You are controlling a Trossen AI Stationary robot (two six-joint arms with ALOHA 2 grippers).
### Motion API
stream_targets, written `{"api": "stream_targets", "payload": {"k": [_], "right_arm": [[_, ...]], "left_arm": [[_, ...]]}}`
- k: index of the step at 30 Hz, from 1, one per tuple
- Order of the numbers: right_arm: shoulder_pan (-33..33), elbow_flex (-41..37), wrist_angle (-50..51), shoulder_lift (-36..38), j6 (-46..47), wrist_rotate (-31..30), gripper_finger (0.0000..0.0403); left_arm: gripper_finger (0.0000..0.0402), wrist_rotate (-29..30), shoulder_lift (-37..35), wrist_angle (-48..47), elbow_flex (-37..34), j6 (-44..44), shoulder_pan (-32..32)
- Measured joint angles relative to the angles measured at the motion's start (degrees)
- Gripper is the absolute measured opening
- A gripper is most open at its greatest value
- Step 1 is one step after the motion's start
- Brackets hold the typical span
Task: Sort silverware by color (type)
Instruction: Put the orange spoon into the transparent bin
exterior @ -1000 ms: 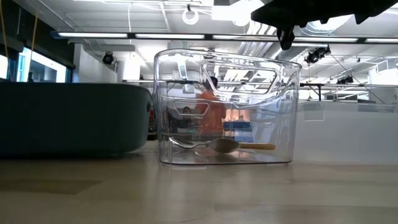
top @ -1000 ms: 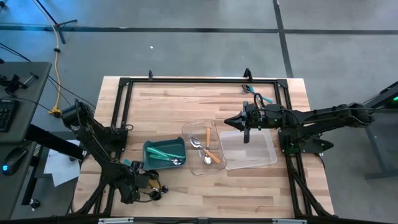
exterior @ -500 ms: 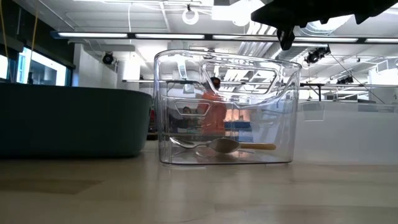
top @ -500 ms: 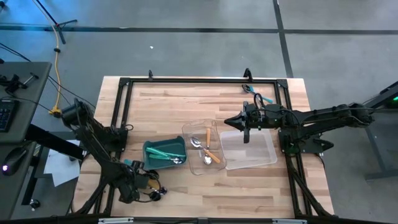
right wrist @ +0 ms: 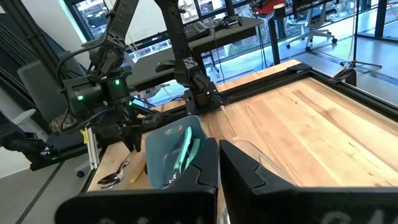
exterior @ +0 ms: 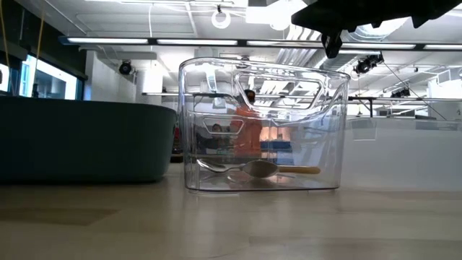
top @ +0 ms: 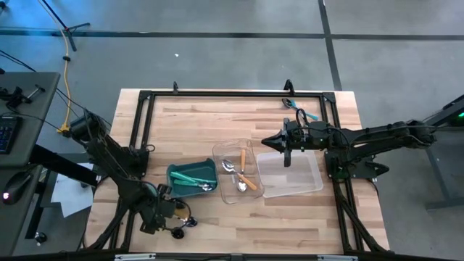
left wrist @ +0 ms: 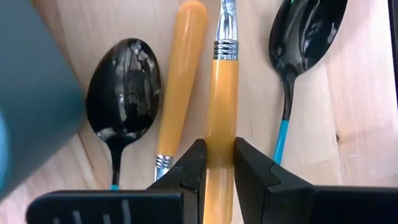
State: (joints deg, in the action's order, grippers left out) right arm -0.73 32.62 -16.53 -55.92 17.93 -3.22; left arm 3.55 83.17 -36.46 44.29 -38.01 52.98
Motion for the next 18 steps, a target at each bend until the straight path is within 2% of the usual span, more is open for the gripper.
{"api": "stream_targets", "payload": {"k": [7,10,13,18], "right_arm": [[0.00,0.00,0.00,0.00,0.00,0.00,0.0000],[0.00,0.00,0.02,0.00,-0.02,0.00,0.0000],[0.00,0.00,0.07,0.00,-0.22,0.00,0.0000],[0.00,0.00,0.52,0.00,-0.02,0.00,0.0000]], "left_arm": [[0.0044,-2.04,-0.28,0.97,0.00,2.08,-0.54],[0.0044,-5.12,-1.70,2.53,0.02,3.93,-0.45],[0.0044,-7.72,-4.79,3.90,0.02,3.29,-0.50],[0.0044,-7.04,-13.12,7.26,0.02,-1.99,-0.67]]}}
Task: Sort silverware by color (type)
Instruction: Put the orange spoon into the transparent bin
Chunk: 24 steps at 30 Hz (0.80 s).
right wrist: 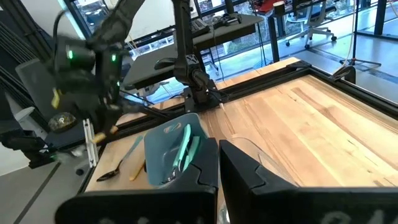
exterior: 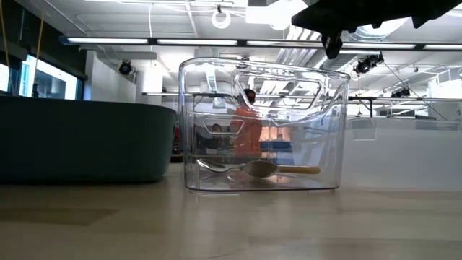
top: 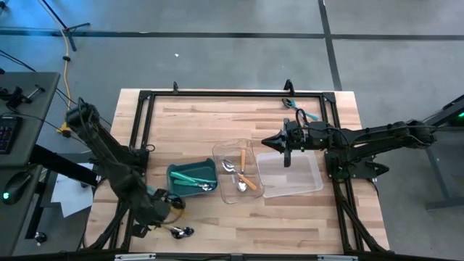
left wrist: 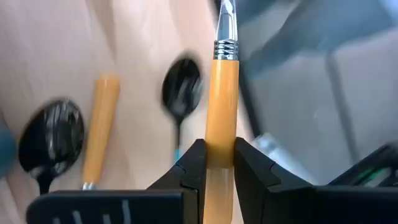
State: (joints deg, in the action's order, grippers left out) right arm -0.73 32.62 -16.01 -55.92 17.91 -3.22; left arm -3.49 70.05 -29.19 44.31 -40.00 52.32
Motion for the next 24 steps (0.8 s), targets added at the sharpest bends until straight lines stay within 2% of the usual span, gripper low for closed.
{"api": "stream_targets", "payload": {"k": [3,7,10,13,19,24], "right_arm": [[0.00,0.00,-0.05,0.02,0.00,0.01,0.0000],[0.00,0.00,-0.38,0.02,0.02,0.02,0.0000],[0.00,0.00,-0.98,0.02,0.02,0.16,0.0000],[0.00,0.00,-1.73,0.02,0.02,0.71,0.0000],[0.00,0.00,-2.25,0.02,0.04,0.74,0.0000],[0.00,0.00,-2.27,0.02,0.04,0.79,0.0000]], "left_arm": [[0.0044,4.07,-5.91,1.74,0.02,-1.87,-1.55],[0.0044,16.54,-13.57,2.68,0.09,-0.76,-6.47],[0.0044,26.20,-18.19,3.68,0.09,3.32,-11.33],[0.0044,31.98,-21.57,6.69,0.09,10.30,-16.58],[0.0044,33.30,-23.46,15.84,0.09,24.43,-26.97],[0.0044,27.43,-21.81,20.52,0.07,30.13,-34.85]]}}
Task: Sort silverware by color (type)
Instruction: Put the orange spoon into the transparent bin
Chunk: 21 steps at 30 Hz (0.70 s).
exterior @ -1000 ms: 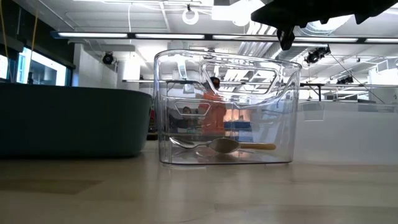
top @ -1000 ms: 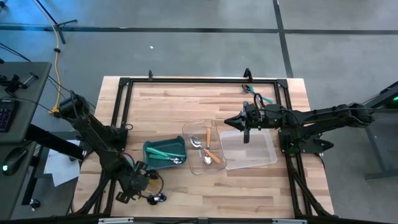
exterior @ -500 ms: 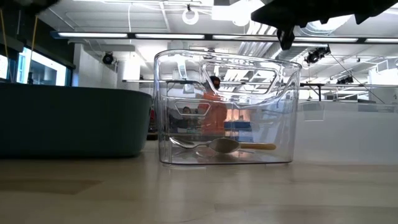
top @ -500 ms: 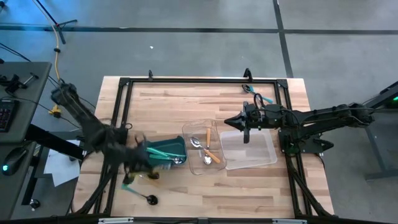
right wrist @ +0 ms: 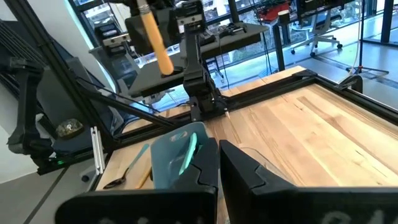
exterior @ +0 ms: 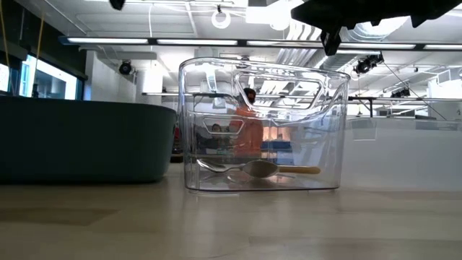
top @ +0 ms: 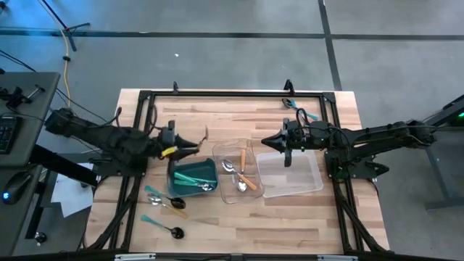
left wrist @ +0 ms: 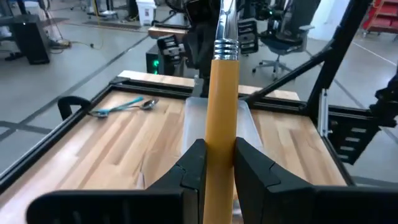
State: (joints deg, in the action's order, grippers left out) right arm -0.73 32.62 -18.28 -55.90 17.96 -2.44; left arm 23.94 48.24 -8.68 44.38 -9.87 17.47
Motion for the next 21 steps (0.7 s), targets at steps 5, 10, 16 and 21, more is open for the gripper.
{"api": "stream_targets", "payload": {"k": [5,10,16,21], "right_arm": [[0.00,0.00,0.00,0.00,-0.44,0.09,0.0000],[0.00,0.00,0.00,0.00,-0.44,2.12,0.0000],[0.00,0.00,0.00,0.00,-0.48,2.51,0.0000],[0.00,0.00,-0.02,0.00,-2.81,2.51,0.0000]], "left_arm": [[0.0044,-7.42,3.08,10.24,-1.91,1.16,-5.90],[0.0044,-11.61,6.80,26.56,-8.22,-0.02,-9.28],[0.0044,-11.37,10.91,29.07,-10.27,-2.07,-11.22],[0.0044,-11.40,13.63,32.16,-10.27,-2.57,-11.21]]}}
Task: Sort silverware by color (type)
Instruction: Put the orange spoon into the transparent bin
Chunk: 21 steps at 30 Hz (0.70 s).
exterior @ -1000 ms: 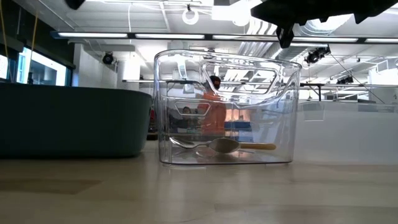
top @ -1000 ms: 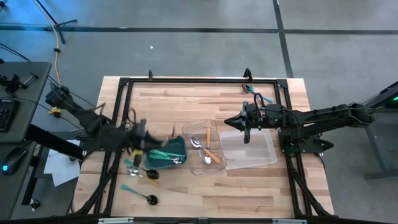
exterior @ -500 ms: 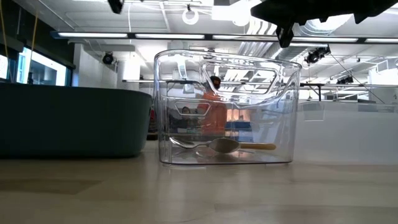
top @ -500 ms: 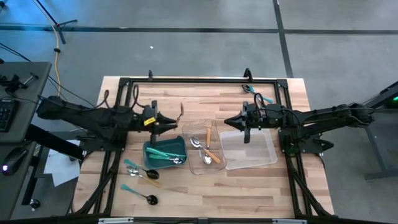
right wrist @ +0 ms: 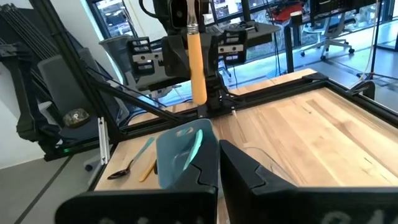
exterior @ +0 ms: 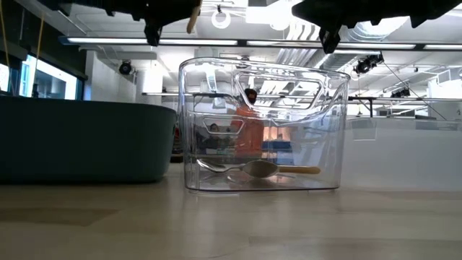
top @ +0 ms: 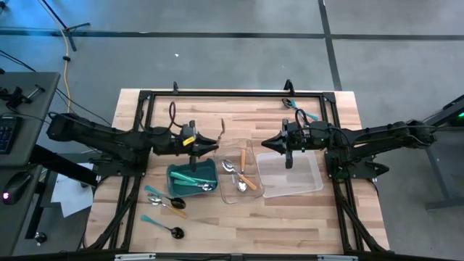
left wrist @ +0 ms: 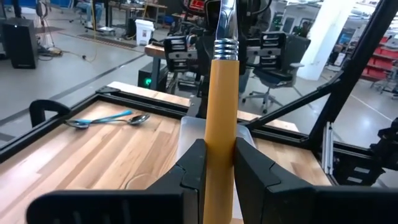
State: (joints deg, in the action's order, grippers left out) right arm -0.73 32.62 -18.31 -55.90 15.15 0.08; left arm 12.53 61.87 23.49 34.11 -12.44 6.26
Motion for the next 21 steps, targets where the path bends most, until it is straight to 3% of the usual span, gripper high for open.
{"api": "stream_targets", "payload": {"k": [21], "right_arm": [[0.00,0.00,-1.14,-0.32,0.45,-0.32,0.0000]], "left_arm": [[0.0044,0.00,0.72,0.89,0.00,-0.42,0.02]]}}
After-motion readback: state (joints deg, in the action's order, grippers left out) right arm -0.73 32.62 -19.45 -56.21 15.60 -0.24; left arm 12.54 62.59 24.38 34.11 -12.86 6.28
